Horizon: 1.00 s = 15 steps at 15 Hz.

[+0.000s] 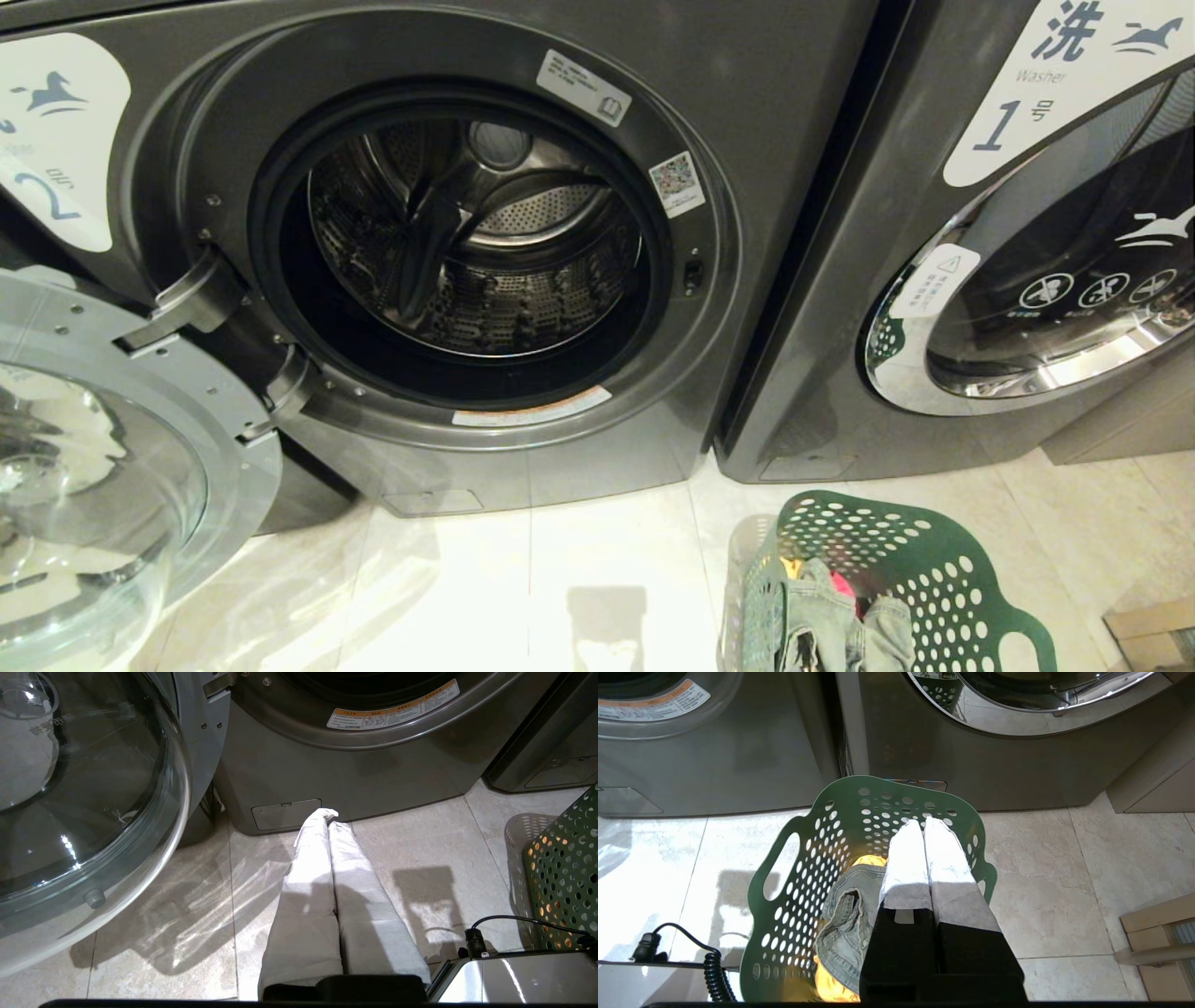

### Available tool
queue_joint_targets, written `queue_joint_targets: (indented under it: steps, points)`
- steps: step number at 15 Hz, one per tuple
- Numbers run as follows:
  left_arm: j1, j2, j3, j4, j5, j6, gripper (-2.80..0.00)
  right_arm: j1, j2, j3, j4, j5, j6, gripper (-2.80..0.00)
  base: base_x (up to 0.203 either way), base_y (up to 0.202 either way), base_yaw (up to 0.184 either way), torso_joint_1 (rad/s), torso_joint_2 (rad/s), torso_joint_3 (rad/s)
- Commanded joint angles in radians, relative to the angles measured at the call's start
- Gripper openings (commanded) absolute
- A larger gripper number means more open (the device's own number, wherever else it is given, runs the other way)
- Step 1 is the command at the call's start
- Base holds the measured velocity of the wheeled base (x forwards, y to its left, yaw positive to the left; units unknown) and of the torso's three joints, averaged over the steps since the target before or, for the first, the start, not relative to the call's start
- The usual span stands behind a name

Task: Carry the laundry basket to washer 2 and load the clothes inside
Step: Place the clothes into the washing machine

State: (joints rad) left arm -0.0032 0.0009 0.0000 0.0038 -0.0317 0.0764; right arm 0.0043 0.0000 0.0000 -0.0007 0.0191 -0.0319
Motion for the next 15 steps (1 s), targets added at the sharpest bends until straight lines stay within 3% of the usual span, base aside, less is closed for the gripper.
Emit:
queue_joint_targets:
  steps: [1,7,9,12,15]
  points:
    - [0.000,0.001,0.000,0.001,-0.001,0.005,-2.80,0.000,0.002,0.000,-0.001,-0.001,0.007,-2.80,0.000,0.000,0.000,0.000,0.00,0.000]
    - [0.000,0.001,0.000,0.001,0.006,-0.001,-2.80,0.000,0.000,0.000,-0.001,-0.001,0.016,-2.80,0.000,0.000,0.000,0.000,0.00,0.000]
    - [0.000,0.001,0.000,0.001,0.007,-0.005,-2.80,-0.001,0.004,-0.032,0.002,-0.034,0.007,-2.80,0.000,0.000,0.000,0.000,0.00,0.000]
    - [0.000,0.002,0.000,0.002,0.003,0.009,-2.80,-0.002,0.120,-0.229,0.104,-0.048,0.018,-2.80,0.000,0.000,0.000,0.000,0.00,0.000]
    - [0.000,0.002,0.000,-0.001,-0.002,0.019,-2.80,-0.002,0.409,-0.431,0.202,-0.046,0.051,-2.80,0.000,0.000,0.000,0.000,0.00,0.000]
